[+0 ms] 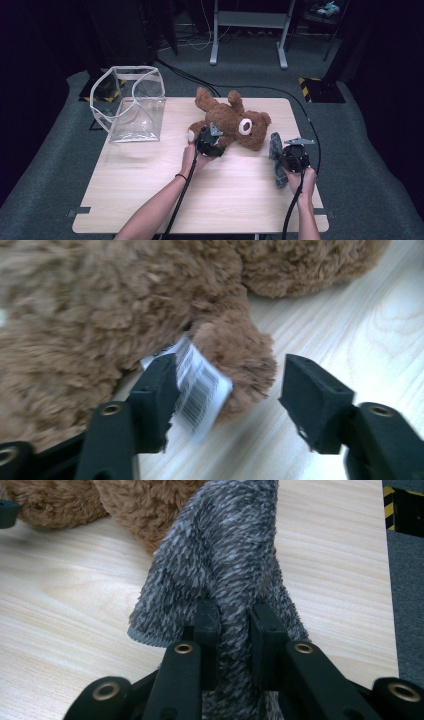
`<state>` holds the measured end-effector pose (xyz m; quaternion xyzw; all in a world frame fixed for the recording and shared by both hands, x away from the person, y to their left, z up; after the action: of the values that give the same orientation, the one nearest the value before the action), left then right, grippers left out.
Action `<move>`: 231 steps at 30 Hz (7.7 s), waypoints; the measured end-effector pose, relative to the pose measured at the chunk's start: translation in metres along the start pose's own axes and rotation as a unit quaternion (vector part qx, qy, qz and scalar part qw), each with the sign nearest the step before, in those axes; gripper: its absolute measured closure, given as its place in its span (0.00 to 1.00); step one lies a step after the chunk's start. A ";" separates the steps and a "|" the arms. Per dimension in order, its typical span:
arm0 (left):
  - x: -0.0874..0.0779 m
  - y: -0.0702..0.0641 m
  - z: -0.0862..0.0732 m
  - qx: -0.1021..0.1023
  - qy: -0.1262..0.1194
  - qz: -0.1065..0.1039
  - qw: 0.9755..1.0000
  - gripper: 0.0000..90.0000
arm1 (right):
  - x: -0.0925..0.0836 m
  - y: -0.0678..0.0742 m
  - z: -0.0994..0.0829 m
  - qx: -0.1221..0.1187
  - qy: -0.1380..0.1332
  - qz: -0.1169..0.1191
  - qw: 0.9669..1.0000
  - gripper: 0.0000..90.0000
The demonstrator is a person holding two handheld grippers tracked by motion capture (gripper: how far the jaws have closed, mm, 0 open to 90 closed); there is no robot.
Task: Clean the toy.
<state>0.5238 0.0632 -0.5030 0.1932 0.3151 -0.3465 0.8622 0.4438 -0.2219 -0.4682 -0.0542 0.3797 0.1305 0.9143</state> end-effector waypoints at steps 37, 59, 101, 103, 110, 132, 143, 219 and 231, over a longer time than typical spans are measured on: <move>-0.075 -0.033 -0.038 0.047 -0.060 -0.046 0.996 0.92 | 0.001 0.054 0.059 -0.074 -0.051 0.004 0.996 0.86; -0.101 0.030 -0.080 -0.091 -0.066 0.036 0.993 0.31 | 0.029 0.061 0.066 -0.069 -0.023 0.007 0.997 0.88; -0.086 0.038 -0.114 -0.121 -0.081 -0.053 0.988 0.85 | 0.068 0.111 0.120 -0.138 0.027 0.053 0.989 0.88; -0.087 0.036 -0.116 -0.120 -0.084 -0.053 0.988 0.85 | 0.067 0.106 0.119 -0.137 0.025 0.051 0.989 0.88; -0.088 0.035 -0.119 -0.122 -0.086 -0.058 0.987 0.85 | 0.058 0.084 0.119 -0.119 0.022 0.032 0.992 0.88; -0.083 0.036 -0.123 -0.138 -0.096 -0.055 0.984 0.82 | 0.065 0.130 0.145 -0.165 0.021 0.071 0.983 0.87; -0.083 0.037 -0.127 -0.148 -0.104 -0.062 0.982 0.82 | 0.089 0.106 0.145 -0.157 0.059 0.019 0.986 0.87; -0.081 0.032 -0.126 -0.137 -0.109 -0.034 0.984 0.82 | 0.081 0.170 0.157 -0.196 0.047 0.106 0.974 0.86; -0.082 0.032 -0.127 -0.134 -0.107 -0.035 0.985 0.82 | 0.096 0.206 0.175 -0.201 0.052 0.104 0.973 0.85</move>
<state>0.4490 0.1938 -0.5360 0.0265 0.2713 -0.3502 0.8961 0.5697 0.0296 -0.4127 -0.2042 0.3964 0.2953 0.8450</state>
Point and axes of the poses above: each handheld gripper's, and its own axes: x roughly forward along the jaws, z roughly out of its top, y roughly to its left, the point moved 2 cm from there along x, roughly forward along the jaws, and after that the axes turned 1 degree about z, right-handed, at the moved point
